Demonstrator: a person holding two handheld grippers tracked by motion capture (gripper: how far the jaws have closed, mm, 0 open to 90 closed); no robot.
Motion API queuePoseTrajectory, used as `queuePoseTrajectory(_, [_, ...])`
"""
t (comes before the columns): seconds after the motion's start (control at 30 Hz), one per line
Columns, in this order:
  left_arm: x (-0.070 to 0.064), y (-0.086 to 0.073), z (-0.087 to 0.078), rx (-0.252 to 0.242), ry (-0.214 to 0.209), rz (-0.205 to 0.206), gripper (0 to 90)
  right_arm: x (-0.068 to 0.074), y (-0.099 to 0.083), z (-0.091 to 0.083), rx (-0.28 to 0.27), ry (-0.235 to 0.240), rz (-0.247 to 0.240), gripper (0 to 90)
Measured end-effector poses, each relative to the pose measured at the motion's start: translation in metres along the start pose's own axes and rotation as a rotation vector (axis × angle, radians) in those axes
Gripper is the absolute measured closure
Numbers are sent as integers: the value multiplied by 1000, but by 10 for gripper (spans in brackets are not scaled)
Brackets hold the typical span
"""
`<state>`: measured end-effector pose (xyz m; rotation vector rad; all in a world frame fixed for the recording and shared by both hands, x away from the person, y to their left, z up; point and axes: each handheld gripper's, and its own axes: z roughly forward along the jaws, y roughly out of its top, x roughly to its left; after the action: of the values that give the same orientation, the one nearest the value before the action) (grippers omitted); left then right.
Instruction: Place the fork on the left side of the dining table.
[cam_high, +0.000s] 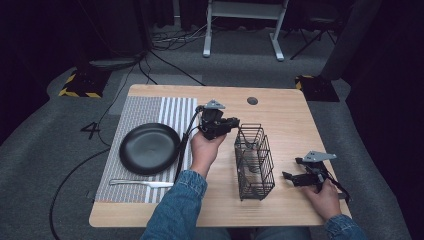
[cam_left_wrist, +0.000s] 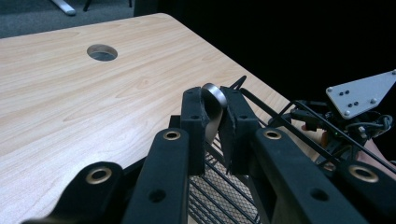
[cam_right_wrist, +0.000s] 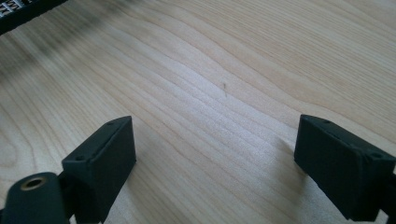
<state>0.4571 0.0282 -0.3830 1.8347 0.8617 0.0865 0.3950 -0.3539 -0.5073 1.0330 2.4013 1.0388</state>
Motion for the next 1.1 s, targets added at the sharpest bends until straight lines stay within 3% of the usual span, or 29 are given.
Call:
queuePoseTrajectory(0.1, [-2,1,-2,-12,-9,1,862,0,0,0,0,0,0,128])
queuePoseTrajectory(0.2, [-12,7,-5,-1,26,53,863,0,0,0,0,0,0,128])
queuePoseTrajectory(0.43, [-22,20,-20,-12,33,79,863,0,0,0,0,0,0,128])
queuePoseTrajectory(1.1, [-39,46,-63,-34,34,104,862,0,0,0,0,1,-1,127])
